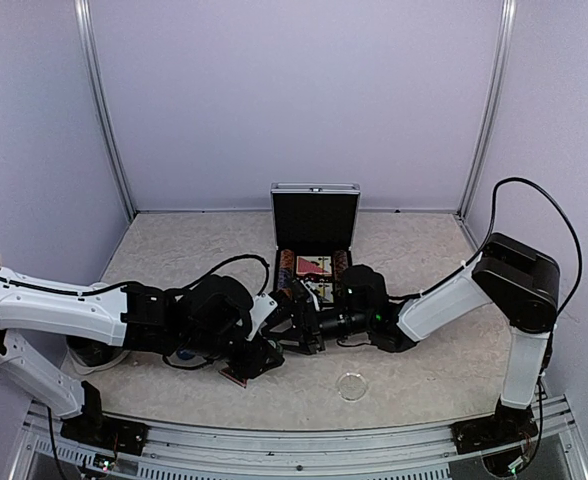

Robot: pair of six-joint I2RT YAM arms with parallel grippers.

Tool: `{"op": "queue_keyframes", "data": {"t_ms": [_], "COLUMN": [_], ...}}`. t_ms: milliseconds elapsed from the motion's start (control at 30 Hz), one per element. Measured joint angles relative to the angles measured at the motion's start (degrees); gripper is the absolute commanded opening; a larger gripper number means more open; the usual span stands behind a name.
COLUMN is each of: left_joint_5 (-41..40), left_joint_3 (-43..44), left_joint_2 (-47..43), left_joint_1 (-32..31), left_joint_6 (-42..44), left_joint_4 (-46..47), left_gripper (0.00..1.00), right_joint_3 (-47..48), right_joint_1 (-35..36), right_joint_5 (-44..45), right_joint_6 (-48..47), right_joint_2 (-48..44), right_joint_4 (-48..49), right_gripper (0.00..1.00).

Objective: Pack up texas hold em set
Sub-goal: Pass from the left arm to the right

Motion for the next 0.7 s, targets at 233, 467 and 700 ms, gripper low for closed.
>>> {"op": "queue_keyframes", "data": {"t_ms": [233, 467, 700], "left_joint_5": [0.0, -0.5, -1.1], "left_joint_3": [0.0, 0.0, 0.0], "left_joint_2": [0.6, 1.0, 1.3], "left_joint_1": [0.0, 0.0, 0.0], "left_joint_6": [0.0, 0.0, 0.0], "left_joint_4": [-0.1, -0.2, -0.2], "left_gripper": [0.00, 0.00, 0.00], "right_joint_3": [-0.6, -0.6, -0.6], "right_joint_1": [0.1, 0.4, 0.4], "right_joint_5": [-0.9, -1.3, -2.9], "right_joint_6": [-0.1, -0.4, -1.0], "right_joint_2": [0.0, -0.1, -0.1], "right_joint_4": [0.6, 0.5, -0.1], "right_gripper": [0.49, 0.65, 0.63]}}
